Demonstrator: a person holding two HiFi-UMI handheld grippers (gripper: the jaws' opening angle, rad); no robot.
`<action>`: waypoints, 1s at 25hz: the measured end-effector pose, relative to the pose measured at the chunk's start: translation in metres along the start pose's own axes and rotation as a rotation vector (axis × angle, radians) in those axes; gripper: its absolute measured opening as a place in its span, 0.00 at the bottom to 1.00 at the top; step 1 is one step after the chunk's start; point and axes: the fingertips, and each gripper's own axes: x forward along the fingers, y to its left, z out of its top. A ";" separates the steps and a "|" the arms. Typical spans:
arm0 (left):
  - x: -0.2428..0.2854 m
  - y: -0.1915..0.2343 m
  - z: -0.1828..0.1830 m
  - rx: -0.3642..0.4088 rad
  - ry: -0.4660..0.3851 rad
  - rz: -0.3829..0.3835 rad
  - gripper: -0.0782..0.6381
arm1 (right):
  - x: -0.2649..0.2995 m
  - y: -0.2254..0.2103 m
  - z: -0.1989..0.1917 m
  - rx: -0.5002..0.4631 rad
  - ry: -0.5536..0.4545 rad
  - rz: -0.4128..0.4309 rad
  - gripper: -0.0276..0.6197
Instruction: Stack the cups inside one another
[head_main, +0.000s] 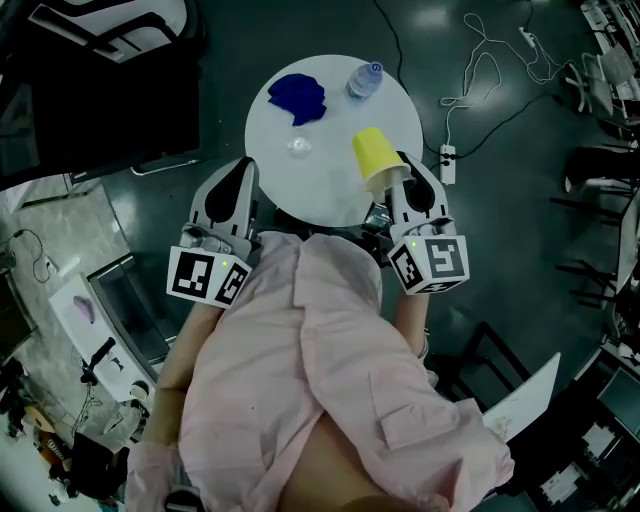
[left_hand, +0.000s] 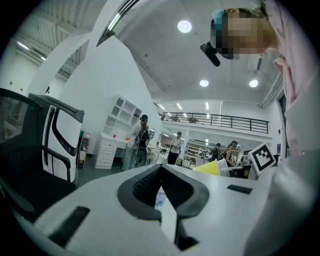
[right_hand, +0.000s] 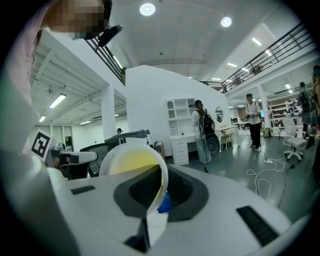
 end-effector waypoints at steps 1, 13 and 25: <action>0.000 0.002 0.000 0.000 0.003 -0.001 0.12 | 0.001 0.000 0.000 -0.001 0.003 -0.001 0.10; 0.003 0.014 0.000 -0.019 0.015 -0.015 0.12 | 0.022 -0.001 -0.004 0.021 0.082 -0.010 0.10; 0.017 0.018 -0.003 -0.068 0.022 -0.066 0.12 | 0.052 -0.005 -0.009 0.016 0.192 0.028 0.10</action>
